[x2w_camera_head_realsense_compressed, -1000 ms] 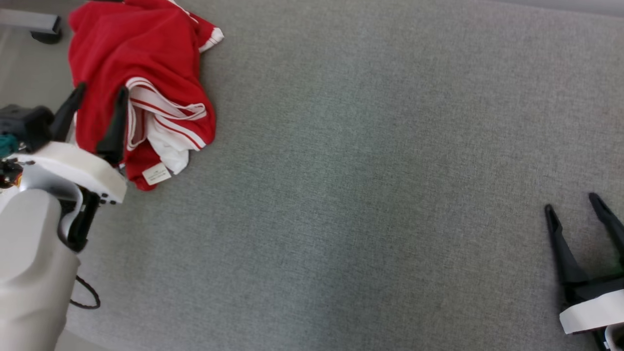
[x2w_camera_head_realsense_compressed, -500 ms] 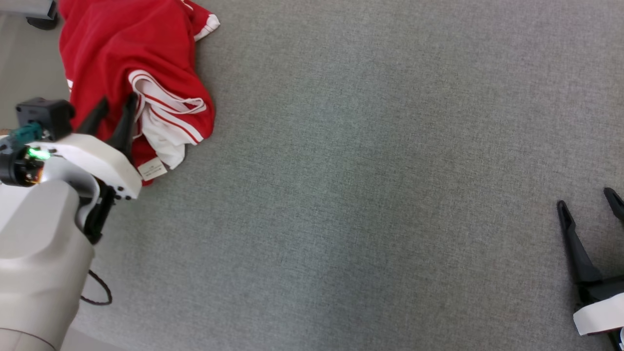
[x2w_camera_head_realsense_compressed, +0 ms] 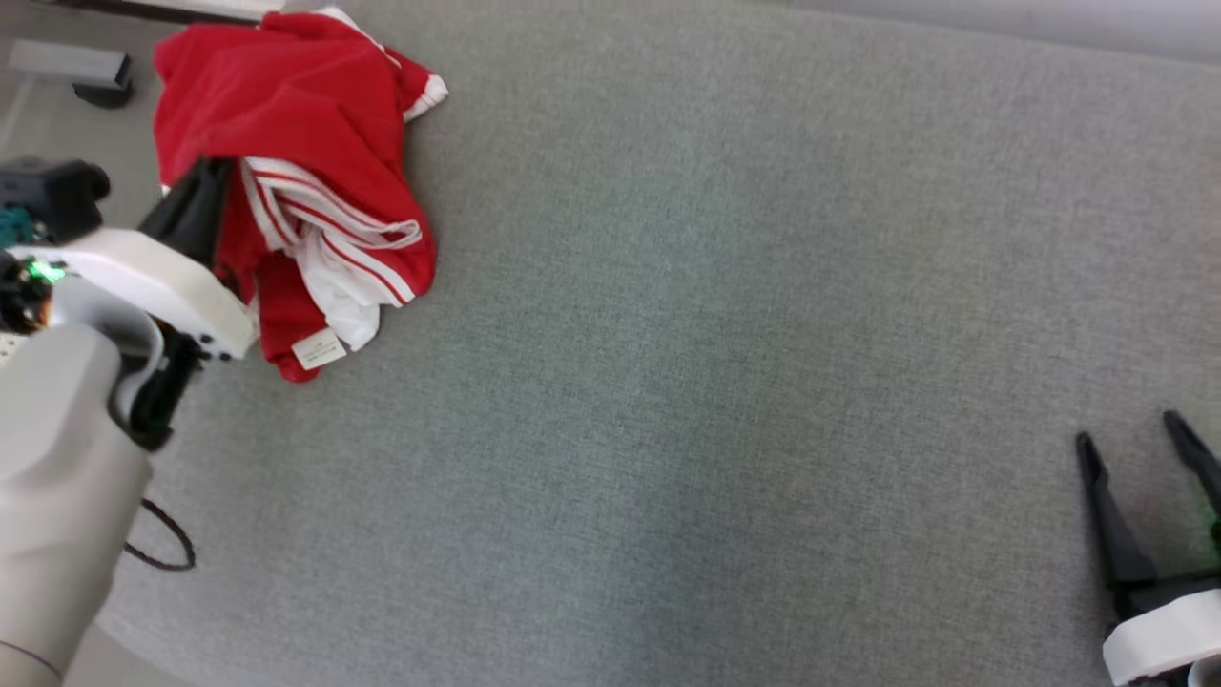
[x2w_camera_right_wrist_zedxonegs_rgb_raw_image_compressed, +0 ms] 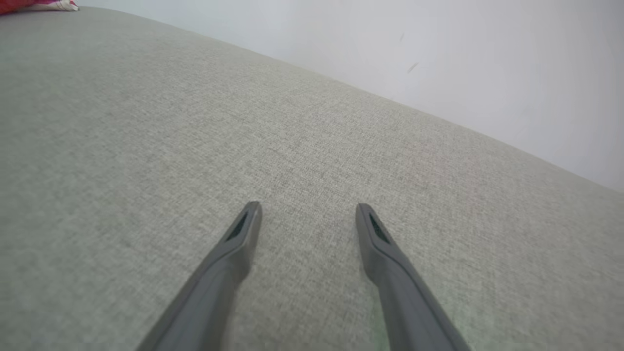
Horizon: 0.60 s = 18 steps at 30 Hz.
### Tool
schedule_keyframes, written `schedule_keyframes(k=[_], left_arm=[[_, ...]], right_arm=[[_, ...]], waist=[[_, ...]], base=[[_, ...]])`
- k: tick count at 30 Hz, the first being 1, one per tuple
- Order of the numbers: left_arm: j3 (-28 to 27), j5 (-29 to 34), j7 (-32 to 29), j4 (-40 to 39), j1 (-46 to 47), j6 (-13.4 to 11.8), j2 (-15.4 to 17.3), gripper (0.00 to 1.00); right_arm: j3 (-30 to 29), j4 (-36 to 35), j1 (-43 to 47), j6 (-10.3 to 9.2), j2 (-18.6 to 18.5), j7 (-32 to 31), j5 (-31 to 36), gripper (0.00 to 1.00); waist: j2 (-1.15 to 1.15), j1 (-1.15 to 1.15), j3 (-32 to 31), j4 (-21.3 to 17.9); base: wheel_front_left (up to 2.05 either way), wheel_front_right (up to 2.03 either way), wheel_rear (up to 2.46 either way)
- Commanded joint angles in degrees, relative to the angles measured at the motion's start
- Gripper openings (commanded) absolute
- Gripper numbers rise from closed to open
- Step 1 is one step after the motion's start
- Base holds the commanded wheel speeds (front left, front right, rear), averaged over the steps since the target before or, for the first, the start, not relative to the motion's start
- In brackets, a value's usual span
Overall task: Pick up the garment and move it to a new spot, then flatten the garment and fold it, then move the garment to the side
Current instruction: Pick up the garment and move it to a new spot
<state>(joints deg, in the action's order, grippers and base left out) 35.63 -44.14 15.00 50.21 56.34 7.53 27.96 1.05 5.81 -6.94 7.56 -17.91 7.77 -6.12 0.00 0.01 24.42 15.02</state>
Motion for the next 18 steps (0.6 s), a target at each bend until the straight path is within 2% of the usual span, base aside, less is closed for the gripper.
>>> schedule_keyframes(k=[1,9,18], left_arm=[[-0.1,-0.4,0.2,-1.3,0.7,-0.1,1.4,0.00],[-0.3,-2.1,0.1,-10.5,2.8,-0.1,7.3,0.00],[1.3,-3.9,-5.4,-21.5,5.5,-0.1,12.5,0.00]], right_arm=[[0.6,1.8,1.7,-0.14,0.6,0.2,-0.3,1.00],[3.5,8.3,0.4,-0.14,4.6,4.3,-1.9,1.00],[5.5,15.4,0.7,-0.14,8.7,7.1,-3.2,1.00]], waist=[[0.00,-0.01,-1.8,-0.4],[0.00,-0.01,-9.8,-3.1],[0.00,-0.01,-17.1,-7.0]], base=[[0.00,0.00,0.00],[0.00,0.00,0.00],[0.00,0.00,0.00]])
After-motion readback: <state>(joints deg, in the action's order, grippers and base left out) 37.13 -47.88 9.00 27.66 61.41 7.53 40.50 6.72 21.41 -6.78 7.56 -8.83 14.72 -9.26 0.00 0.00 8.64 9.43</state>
